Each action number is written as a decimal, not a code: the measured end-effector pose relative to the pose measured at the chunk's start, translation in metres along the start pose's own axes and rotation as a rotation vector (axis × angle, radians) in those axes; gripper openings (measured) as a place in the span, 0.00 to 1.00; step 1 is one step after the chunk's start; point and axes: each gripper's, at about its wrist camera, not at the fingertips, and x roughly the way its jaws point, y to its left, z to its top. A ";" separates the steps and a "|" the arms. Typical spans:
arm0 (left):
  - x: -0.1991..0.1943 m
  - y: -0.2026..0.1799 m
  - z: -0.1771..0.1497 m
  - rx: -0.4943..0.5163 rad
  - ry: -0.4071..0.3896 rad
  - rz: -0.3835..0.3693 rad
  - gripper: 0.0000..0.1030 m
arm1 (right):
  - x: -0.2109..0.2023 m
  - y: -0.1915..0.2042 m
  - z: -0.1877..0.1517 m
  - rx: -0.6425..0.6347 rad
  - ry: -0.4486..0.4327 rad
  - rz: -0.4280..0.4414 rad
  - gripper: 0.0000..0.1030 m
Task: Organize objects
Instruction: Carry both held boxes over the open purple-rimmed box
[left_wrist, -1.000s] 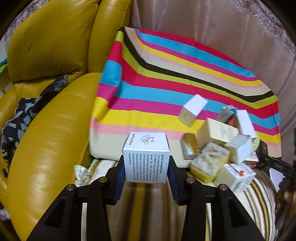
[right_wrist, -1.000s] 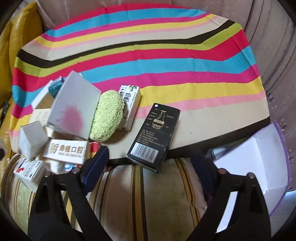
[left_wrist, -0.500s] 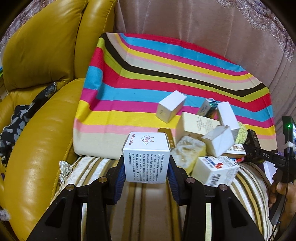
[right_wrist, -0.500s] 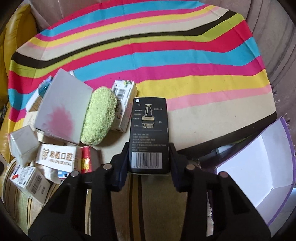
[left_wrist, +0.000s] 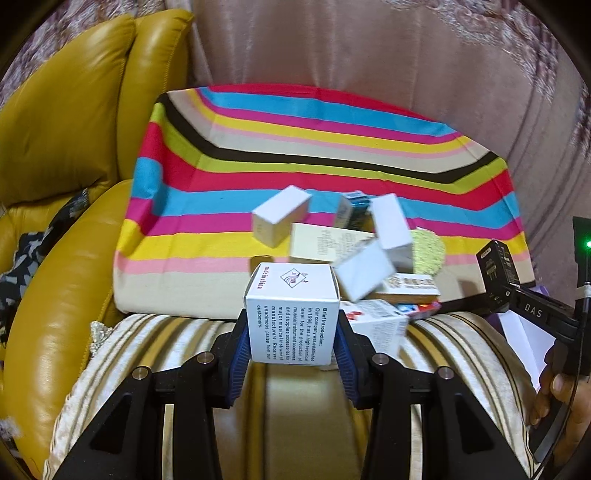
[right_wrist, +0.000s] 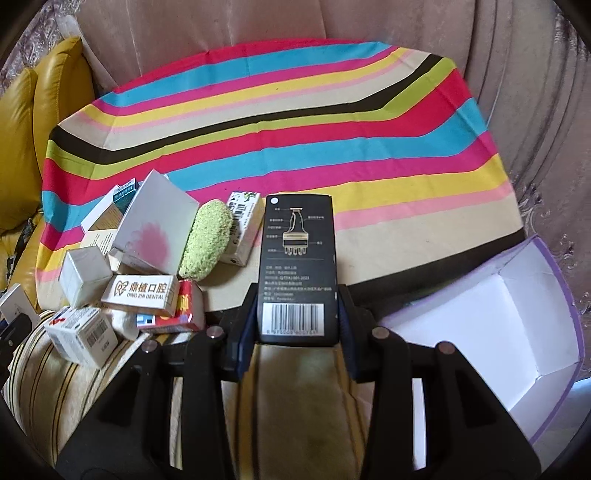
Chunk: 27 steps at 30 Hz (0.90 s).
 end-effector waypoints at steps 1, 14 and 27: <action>-0.001 -0.006 -0.001 0.013 0.000 -0.005 0.42 | -0.003 -0.002 -0.003 -0.001 -0.005 -0.003 0.42; -0.003 -0.075 -0.007 0.160 0.000 -0.060 0.42 | -0.034 -0.046 -0.023 0.052 -0.029 -0.028 0.42; 0.006 -0.148 -0.010 0.303 0.015 -0.124 0.42 | -0.042 -0.110 -0.042 0.147 -0.007 -0.072 0.42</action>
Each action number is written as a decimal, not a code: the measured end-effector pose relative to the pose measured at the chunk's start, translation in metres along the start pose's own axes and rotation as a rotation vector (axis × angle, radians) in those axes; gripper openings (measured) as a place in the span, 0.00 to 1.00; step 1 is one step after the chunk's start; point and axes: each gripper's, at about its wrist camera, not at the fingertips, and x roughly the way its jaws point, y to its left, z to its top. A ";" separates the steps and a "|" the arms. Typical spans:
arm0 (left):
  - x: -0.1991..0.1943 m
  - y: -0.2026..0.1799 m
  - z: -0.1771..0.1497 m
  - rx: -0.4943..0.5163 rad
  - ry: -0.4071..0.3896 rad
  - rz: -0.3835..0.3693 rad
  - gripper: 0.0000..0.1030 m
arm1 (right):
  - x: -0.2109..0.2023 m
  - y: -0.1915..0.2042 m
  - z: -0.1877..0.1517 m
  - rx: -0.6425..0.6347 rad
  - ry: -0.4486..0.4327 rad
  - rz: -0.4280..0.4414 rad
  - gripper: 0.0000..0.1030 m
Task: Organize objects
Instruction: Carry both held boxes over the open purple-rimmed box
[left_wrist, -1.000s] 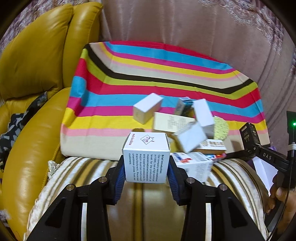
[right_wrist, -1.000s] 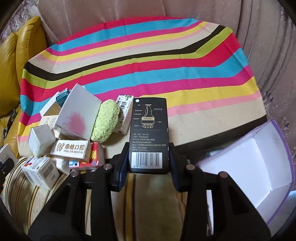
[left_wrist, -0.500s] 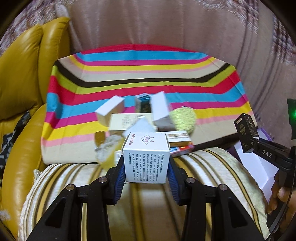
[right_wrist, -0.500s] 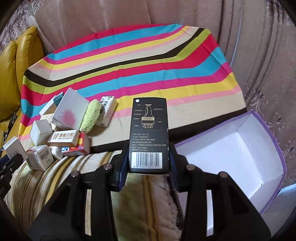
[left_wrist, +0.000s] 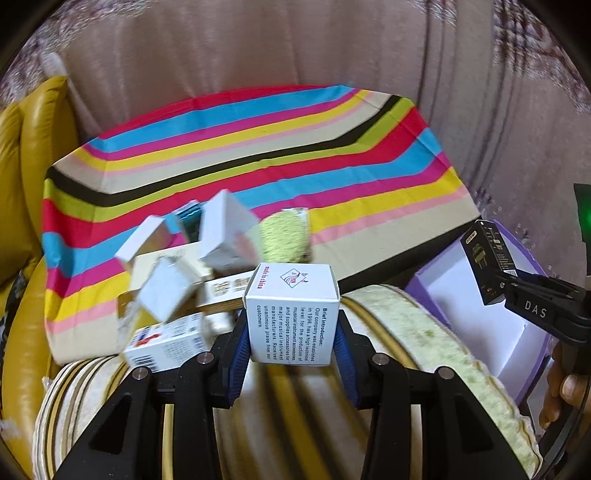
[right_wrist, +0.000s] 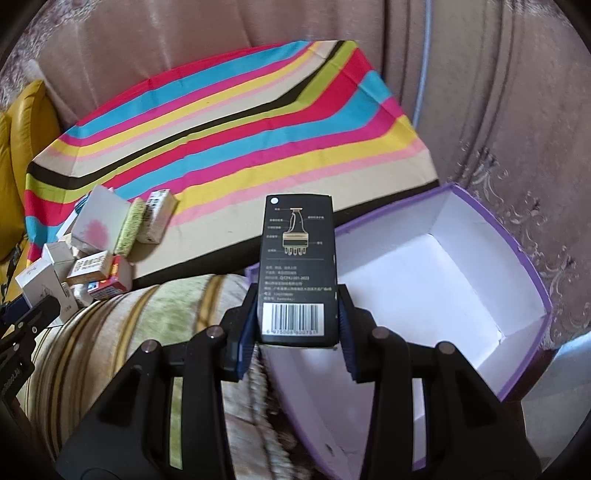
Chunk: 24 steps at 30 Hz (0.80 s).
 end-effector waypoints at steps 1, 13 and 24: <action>0.002 -0.005 0.001 0.010 0.002 -0.003 0.42 | 0.000 -0.005 -0.001 0.008 0.002 -0.002 0.42; 0.011 -0.049 0.015 0.110 0.019 -0.041 0.42 | 0.003 -0.054 -0.016 0.097 0.028 -0.038 0.42; 0.021 -0.099 0.022 0.204 0.039 -0.110 0.42 | 0.006 -0.096 -0.026 0.177 0.043 -0.074 0.42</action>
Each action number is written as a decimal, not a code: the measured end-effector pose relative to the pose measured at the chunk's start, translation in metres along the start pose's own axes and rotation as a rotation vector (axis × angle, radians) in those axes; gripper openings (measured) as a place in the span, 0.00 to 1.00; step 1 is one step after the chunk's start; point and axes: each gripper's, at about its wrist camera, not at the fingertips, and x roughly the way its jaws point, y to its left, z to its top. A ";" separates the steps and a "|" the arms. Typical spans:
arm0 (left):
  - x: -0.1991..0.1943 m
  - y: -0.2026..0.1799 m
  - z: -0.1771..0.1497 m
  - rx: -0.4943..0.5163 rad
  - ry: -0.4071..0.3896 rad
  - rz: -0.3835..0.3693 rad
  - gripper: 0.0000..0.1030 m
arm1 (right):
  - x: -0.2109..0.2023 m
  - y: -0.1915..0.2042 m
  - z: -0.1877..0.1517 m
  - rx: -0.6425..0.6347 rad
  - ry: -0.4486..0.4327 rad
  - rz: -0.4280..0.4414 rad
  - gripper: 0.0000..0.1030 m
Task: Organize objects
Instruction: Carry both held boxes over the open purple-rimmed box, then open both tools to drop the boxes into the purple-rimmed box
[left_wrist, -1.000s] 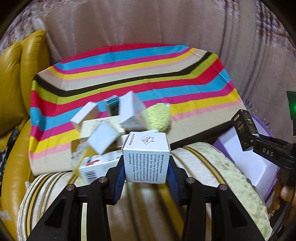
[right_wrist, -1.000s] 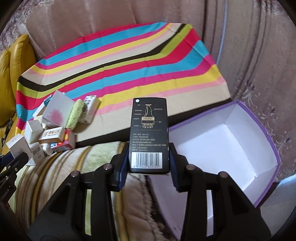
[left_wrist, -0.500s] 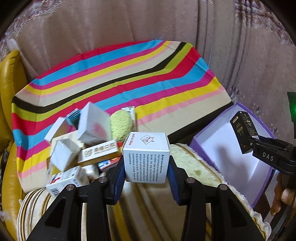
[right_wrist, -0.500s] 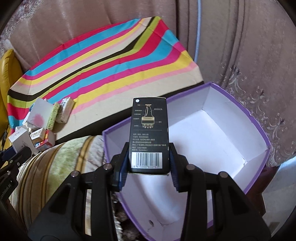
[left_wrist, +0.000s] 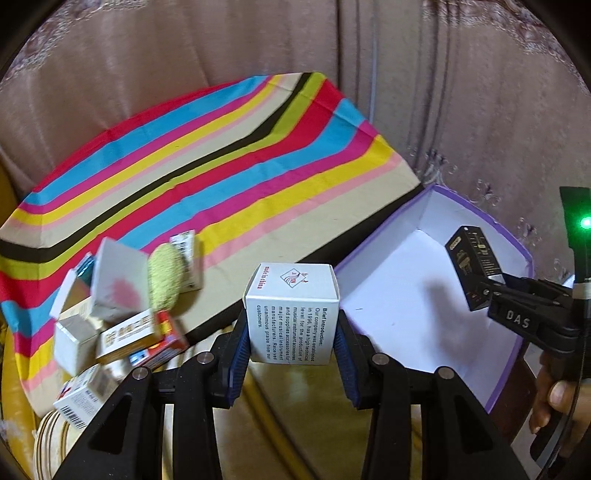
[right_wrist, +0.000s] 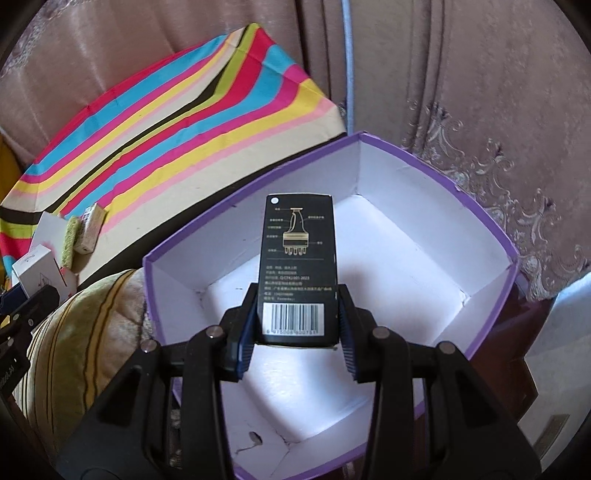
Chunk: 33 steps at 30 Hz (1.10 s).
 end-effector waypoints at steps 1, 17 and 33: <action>0.002 -0.005 0.002 0.011 0.001 -0.013 0.42 | 0.001 -0.002 0.000 0.005 0.002 -0.002 0.42; 0.006 -0.022 0.009 -0.020 -0.003 -0.208 0.56 | -0.002 -0.021 -0.005 0.046 -0.007 -0.023 0.74; -0.034 0.069 -0.036 -0.214 -0.091 -0.150 0.58 | -0.029 0.042 -0.003 -0.078 -0.040 0.051 0.75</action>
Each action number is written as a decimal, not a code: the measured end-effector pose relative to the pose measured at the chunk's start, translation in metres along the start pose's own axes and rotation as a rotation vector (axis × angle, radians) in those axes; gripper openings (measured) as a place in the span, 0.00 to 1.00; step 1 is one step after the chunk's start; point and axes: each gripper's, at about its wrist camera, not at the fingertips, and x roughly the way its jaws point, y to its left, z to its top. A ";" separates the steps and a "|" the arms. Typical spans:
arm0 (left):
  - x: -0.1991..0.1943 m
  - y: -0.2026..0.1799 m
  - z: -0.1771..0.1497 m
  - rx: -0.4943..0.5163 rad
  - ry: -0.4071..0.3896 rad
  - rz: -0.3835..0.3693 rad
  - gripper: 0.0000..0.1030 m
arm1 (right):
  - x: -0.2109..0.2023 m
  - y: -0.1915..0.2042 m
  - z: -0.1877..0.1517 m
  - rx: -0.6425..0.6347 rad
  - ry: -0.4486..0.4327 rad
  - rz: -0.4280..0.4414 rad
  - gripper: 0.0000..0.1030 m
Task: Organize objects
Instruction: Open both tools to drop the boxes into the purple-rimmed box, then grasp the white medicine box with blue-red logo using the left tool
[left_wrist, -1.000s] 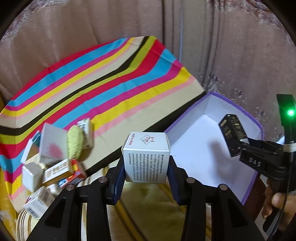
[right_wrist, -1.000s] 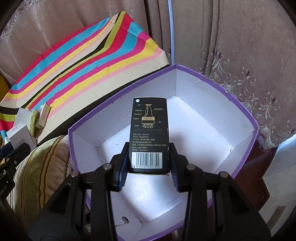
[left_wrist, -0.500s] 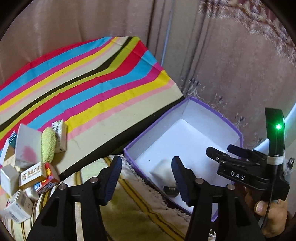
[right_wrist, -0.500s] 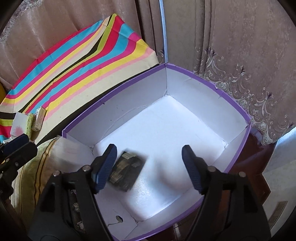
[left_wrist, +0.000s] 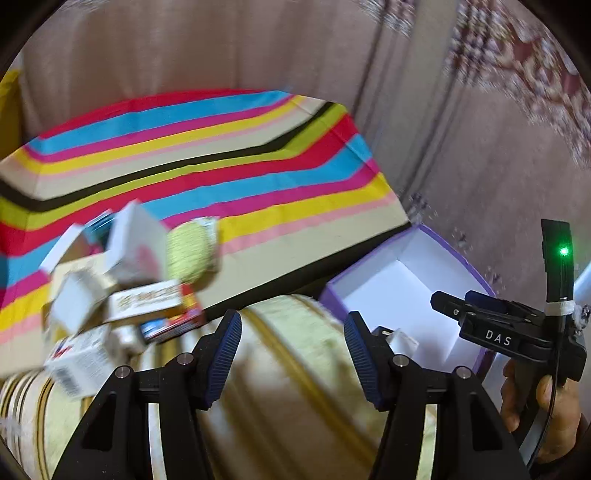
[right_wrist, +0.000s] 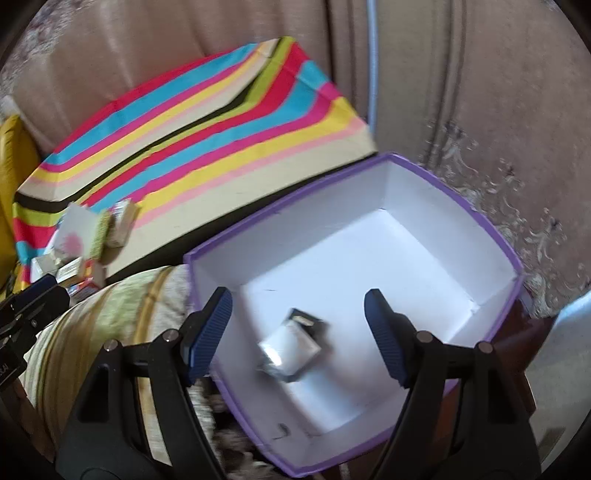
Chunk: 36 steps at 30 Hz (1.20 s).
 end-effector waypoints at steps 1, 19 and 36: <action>-0.007 0.012 -0.005 -0.032 -0.010 0.002 0.58 | -0.001 0.007 0.000 -0.014 0.002 0.009 0.75; -0.057 0.156 -0.059 -0.421 -0.020 0.157 0.80 | -0.001 0.136 -0.011 -0.298 0.067 0.171 0.77; 0.006 0.151 -0.034 -0.378 0.174 0.239 0.76 | 0.009 0.172 -0.009 -0.354 0.086 0.166 0.82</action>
